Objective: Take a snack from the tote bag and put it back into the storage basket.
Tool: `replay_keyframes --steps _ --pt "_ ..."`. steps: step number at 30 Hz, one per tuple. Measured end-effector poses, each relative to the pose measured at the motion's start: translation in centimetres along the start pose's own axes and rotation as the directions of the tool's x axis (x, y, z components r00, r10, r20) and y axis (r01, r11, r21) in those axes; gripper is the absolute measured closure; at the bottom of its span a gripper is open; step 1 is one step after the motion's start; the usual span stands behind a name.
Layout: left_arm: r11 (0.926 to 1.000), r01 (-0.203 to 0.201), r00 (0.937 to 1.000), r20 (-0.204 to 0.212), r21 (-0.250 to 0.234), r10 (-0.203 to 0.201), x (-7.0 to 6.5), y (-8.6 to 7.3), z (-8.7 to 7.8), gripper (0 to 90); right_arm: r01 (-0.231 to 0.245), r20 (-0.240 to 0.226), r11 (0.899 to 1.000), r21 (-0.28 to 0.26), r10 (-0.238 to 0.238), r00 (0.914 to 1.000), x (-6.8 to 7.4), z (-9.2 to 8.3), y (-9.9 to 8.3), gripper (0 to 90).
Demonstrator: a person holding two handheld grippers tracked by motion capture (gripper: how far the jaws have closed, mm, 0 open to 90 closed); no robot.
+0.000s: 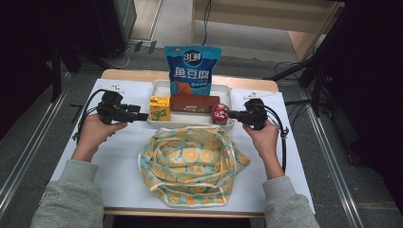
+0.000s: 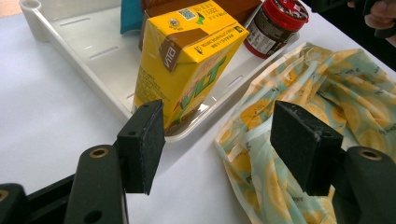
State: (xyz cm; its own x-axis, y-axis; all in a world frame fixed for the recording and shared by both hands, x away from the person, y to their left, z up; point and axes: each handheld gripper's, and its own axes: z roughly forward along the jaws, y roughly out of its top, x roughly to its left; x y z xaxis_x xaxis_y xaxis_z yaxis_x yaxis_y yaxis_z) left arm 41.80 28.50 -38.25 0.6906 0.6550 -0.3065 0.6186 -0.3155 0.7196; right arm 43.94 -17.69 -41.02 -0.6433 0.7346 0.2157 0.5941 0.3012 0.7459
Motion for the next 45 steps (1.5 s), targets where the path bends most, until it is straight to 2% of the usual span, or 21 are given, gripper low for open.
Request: replay_keyframes --steps 8,23,28,33,38,45 --pt "1.0000 -0.002 1.0000 -0.001 0.001 0.002 0.0 0.0 0.0 35.8 0.004 0.008 0.999 0.044 -0.004 1.0000 0.1 0.5 -0.8 90.0" --pt "1.0000 -0.004 1.0000 -0.003 0.008 0.004 0.0 0.0 0.1 35.8 0.027 -0.028 0.998 0.052 -0.026 0.9993 1.0 1.1 -0.7 89.5" --pt "1.0000 -0.003 1.0000 0.000 0.007 0.003 0.1 -0.1 0.0 35.8 0.033 -0.028 0.998 0.045 -0.032 0.9991 1.0 0.9 -0.6 79.9" --pt "0.9999 -0.002 1.0000 -0.003 0.012 0.002 0.1 -0.1 0.0 35.8 0.029 -0.043 0.998 0.046 -0.027 0.9987 1.0 0.8 -0.6 58.2" --pt "0.9998 0.002 1.0000 0.000 0.019 -0.002 0.1 -0.1 0.2 35.7 0.021 -0.056 0.999 0.049 -0.018 0.9982 1.1 0.6 -0.6 51.3" --pt "0.9998 -0.004 1.0000 0.003 0.021 0.004 0.0 -0.1 0.1 35.6 0.036 -0.065 0.998 0.050 -0.032 0.9974 1.6 0.3 -0.5 43.6"
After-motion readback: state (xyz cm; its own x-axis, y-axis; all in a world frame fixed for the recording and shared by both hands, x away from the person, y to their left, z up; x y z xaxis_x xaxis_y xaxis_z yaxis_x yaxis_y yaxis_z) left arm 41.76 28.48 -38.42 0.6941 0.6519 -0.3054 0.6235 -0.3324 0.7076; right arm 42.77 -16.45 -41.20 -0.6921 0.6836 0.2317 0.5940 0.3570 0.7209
